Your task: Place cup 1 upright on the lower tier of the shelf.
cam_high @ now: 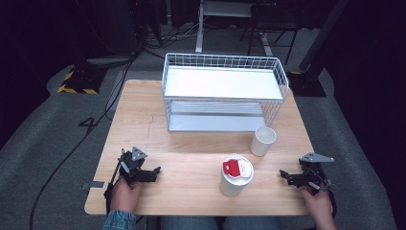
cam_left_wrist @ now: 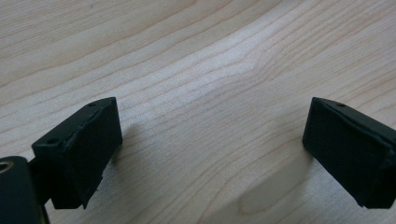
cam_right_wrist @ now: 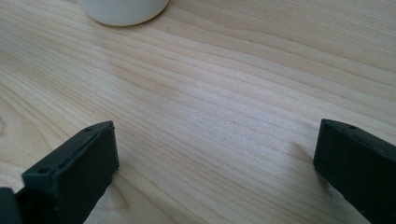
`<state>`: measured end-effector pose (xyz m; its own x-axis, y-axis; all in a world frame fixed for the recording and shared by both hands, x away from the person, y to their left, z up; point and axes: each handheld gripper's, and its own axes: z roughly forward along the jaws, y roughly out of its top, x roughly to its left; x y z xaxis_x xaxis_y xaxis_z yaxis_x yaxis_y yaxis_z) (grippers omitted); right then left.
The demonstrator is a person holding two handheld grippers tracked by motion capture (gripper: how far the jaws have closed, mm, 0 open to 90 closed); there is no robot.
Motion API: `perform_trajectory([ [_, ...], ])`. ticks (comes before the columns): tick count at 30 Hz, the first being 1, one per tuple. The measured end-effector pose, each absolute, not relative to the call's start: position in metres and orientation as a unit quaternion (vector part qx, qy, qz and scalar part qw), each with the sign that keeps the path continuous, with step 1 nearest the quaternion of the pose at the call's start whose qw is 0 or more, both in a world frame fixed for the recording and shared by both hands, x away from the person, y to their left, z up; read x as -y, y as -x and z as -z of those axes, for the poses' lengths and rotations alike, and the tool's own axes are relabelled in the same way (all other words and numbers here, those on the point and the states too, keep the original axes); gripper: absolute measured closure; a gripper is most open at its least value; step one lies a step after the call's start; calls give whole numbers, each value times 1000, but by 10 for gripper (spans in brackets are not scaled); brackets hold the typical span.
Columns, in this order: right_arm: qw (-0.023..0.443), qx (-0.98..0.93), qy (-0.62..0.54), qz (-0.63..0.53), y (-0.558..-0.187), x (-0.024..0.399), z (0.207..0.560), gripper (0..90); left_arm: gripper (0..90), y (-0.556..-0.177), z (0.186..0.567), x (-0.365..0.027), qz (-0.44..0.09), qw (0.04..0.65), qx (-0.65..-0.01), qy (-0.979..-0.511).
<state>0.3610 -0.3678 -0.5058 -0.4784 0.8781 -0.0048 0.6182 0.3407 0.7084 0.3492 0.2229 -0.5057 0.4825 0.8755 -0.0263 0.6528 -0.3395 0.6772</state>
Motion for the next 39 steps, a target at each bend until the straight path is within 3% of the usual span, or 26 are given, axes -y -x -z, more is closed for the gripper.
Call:
perform_trajectory([
  [39,204,-785,-484,-328,-358,366,506,14,44,-358,505,-220,-173,317,-479,-800],
])
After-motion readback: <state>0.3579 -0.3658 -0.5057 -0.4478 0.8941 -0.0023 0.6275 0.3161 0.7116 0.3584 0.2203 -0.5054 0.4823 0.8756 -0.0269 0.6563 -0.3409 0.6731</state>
